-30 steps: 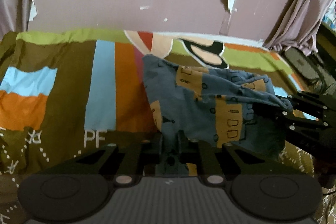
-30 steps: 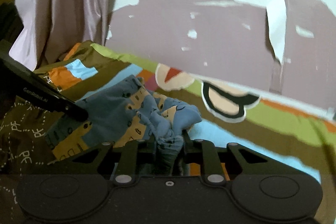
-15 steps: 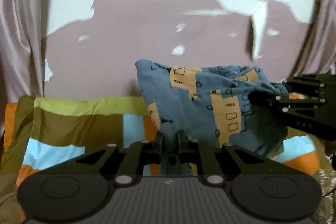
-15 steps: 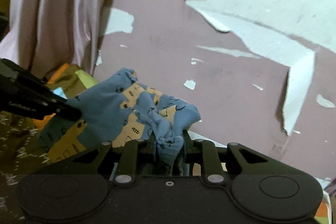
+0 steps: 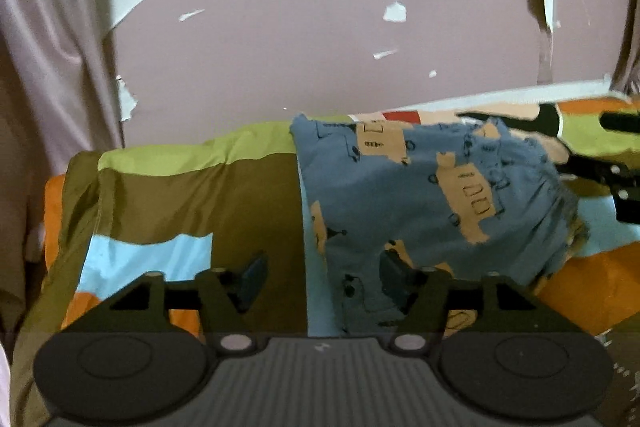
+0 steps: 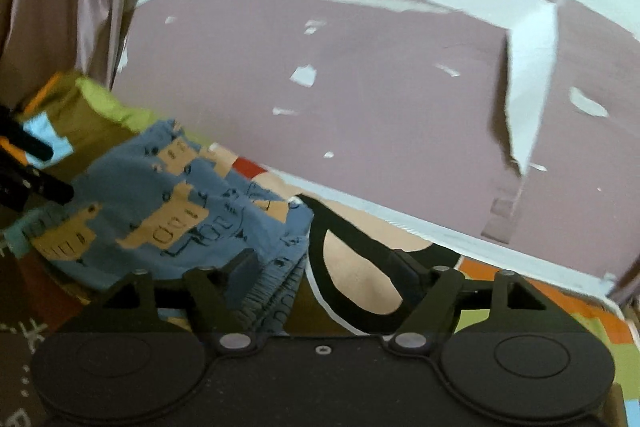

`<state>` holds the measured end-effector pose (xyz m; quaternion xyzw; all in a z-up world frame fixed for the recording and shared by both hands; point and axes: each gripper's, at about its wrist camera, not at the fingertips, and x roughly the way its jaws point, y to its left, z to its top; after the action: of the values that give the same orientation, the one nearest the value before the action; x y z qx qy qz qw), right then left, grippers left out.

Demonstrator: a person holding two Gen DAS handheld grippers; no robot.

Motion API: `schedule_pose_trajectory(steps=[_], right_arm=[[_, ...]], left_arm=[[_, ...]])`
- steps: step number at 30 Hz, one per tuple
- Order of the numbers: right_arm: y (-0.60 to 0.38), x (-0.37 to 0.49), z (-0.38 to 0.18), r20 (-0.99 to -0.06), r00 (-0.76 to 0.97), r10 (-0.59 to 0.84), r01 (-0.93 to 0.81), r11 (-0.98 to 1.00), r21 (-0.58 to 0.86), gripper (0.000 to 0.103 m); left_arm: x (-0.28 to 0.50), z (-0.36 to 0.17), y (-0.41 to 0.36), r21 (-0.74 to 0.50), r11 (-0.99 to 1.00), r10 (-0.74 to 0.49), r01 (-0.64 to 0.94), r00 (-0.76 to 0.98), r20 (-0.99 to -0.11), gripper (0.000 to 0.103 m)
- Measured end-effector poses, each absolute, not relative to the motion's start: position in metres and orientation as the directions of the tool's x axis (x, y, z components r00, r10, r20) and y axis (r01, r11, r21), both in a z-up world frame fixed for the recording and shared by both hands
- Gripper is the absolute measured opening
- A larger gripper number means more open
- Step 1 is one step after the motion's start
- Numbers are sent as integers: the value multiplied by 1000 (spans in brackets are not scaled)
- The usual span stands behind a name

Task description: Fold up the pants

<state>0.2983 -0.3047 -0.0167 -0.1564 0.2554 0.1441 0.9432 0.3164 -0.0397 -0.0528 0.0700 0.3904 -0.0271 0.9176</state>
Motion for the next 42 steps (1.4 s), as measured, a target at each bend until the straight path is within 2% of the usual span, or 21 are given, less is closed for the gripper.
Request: schedule_pose_trajectory(steps=[2, 3, 6, 12, 17, 23, 33, 42], right_arm=[[-306, 287, -9, -505, 842, 189, -332, 920, -209, 82], [-306, 280, -5, -495, 848, 191, -325, 924, -200, 87], [-305, 261, 8, -462, 864, 199, -308, 936, -172, 96], [-299, 229, 36, -414, 887, 205, -280, 951, -128, 98], [-292, 200, 56, -390, 897, 208, -261, 961, -88, 102], [-282, 170, 70, -417, 878, 234, -278, 959, -49, 102], [-274, 107, 83, -431, 872, 233, -260, 966, -3, 102], [-274, 68, 89, -428, 881, 200, -217, 976, 11, 102]], left_arm=[[309, -45, -39, 86, 993, 0, 85, 712, -702, 88], [303, -39, -40, 70, 994, -9, 79, 724, -690, 91], [287, -26, -40, 21, 997, -43, 75, 744, -667, 95], [252, -2, -39, -50, 997, -77, 59, 780, -621, 101], [223, 15, -38, -84, 995, -92, 52, 801, -592, 103], [188, 24, -32, -103, 994, -81, 29, 834, -546, 103], [137, 28, -20, -124, 991, -23, -52, 841, -540, 103], [102, 29, -19, -145, 988, -40, -46, 840, -541, 103]])
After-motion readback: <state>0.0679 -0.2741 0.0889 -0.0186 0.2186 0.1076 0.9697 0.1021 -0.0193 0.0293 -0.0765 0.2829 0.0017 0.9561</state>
